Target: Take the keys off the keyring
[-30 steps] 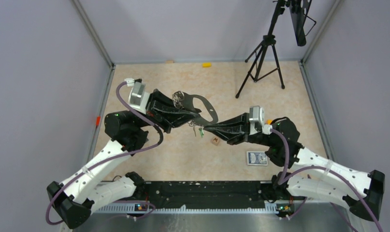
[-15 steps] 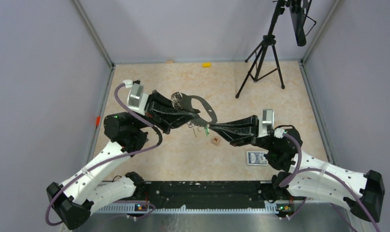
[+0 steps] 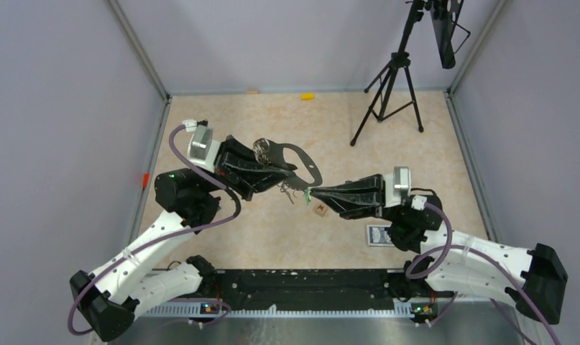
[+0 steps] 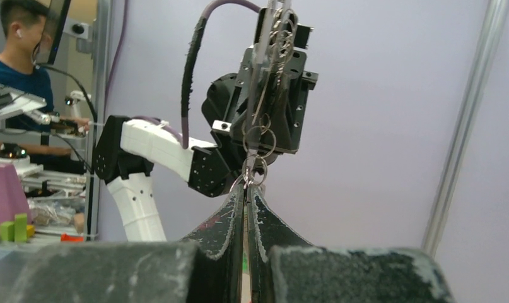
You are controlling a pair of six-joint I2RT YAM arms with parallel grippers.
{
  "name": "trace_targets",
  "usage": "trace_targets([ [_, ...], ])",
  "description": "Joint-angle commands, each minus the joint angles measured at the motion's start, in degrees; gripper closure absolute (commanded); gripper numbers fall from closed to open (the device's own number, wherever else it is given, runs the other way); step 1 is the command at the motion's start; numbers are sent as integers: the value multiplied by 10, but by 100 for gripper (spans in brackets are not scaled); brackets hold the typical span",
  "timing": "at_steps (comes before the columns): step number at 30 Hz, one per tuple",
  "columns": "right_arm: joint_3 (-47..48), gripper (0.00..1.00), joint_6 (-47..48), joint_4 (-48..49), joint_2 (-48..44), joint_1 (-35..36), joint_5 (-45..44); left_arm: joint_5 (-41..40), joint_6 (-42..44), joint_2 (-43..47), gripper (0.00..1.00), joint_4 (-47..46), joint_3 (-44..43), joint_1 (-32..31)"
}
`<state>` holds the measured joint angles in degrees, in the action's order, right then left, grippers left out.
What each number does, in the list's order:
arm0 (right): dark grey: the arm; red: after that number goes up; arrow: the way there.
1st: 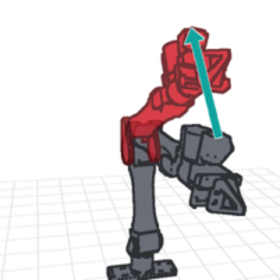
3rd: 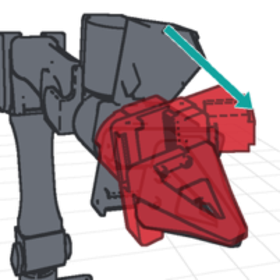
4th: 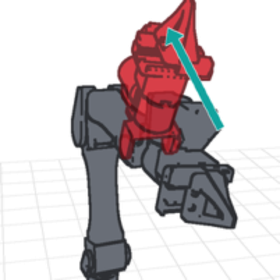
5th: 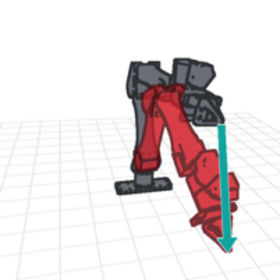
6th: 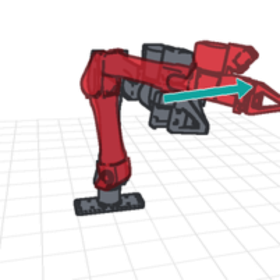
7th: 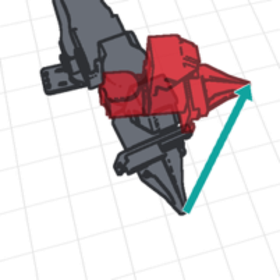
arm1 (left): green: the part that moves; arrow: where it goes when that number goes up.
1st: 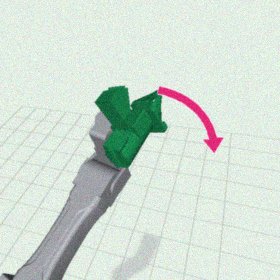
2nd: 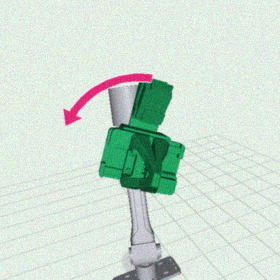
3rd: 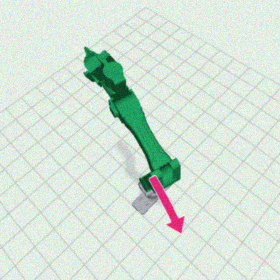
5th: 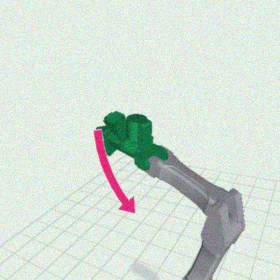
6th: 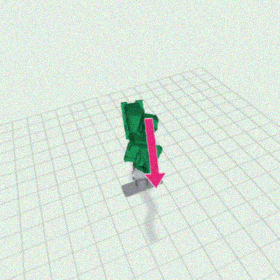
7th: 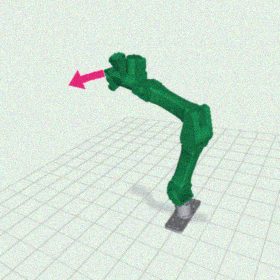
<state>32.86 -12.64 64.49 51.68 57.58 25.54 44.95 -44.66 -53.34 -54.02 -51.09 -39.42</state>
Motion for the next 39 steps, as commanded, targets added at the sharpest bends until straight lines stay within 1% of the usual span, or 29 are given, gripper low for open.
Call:
trace_targets([
  [1,4,100,54,46,6,-2,82,-15,-14,6,100,-42,-1,1],
  [5,-13,100,132,91,6,-3,118,-11,-20,5,100,-42,-5,1],
  [8,-9,100,209,85,6,-3,161,-8,-21,4,100,-38,-8,1],
  [10,3,100,257,51,4,-2,189,-6,-22,4,100,-38,-9,1],
  [14,26,100,325,-9,2,-3,227,-2,-22,4,100,-38,-10,1],
  [19,46,100,394,-76,-3,-3,229,10,-21,4,100,-37,-12,1],
  [26,100,100,524,-241,-16,-2,226,37,-21,2,100,-21,-23,1],
  [33,139,100,600,-349,-16,-3,229,42,-29,-2,100,-24,-24,1],
  [39,148,100,613,-377,-24,-3,239,40,-28,-1,100,-25,-27,1],
])
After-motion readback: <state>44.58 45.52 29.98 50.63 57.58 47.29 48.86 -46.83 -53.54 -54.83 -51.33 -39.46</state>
